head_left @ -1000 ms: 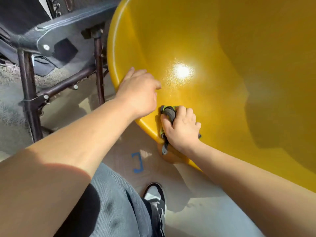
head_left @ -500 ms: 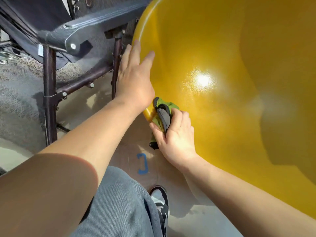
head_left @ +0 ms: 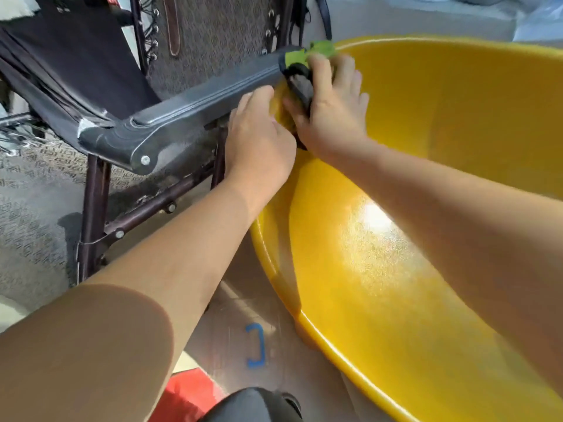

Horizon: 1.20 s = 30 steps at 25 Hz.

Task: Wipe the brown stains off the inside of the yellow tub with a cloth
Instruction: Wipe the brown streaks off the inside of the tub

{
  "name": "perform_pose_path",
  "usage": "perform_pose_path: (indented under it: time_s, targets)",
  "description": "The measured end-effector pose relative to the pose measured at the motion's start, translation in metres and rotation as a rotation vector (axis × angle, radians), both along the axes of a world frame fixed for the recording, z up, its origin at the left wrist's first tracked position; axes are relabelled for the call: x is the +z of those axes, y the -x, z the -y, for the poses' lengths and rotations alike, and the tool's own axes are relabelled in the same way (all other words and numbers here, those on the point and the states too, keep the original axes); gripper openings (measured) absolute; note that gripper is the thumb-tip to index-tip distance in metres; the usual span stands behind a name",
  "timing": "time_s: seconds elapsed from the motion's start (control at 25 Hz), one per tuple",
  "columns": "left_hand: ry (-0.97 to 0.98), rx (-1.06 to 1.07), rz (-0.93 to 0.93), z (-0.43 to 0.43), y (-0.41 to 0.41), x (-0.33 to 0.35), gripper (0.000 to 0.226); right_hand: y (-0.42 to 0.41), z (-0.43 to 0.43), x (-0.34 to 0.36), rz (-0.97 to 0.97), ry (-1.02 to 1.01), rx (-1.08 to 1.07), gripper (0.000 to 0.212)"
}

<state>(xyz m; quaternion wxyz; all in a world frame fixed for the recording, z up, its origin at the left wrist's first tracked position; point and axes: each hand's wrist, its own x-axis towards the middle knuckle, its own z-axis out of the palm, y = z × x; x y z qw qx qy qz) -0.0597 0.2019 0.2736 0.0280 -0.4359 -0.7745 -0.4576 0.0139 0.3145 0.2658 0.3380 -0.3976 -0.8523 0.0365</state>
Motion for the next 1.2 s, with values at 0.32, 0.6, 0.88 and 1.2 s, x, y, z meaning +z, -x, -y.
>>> perform_pose_path:
  time_s: [0.32, 0.6, 0.88, 1.2]
  targets:
    - [0.217, -0.092, -0.331, -0.070, -0.029, 0.018, 0.064, -0.031, -0.097, 0.058, 0.311, -0.077, 0.207, 0.063]
    - [0.243, -0.276, -0.420, -0.134, -0.082, 0.011, 0.057, -0.080, -0.166, 0.072, 0.349, 0.044, 0.011, 0.070]
    - [0.329, -0.393, -0.448, -0.200, -0.143, -0.001, 0.051, -0.181, -0.211, 0.064, 0.408, 0.018, -0.171, 0.078]
    - [0.418, -0.622, -0.338, -0.221, -0.271, -0.003, 0.060, -0.352, -0.196, 0.061, 0.498, -0.062, -0.474, 0.074]
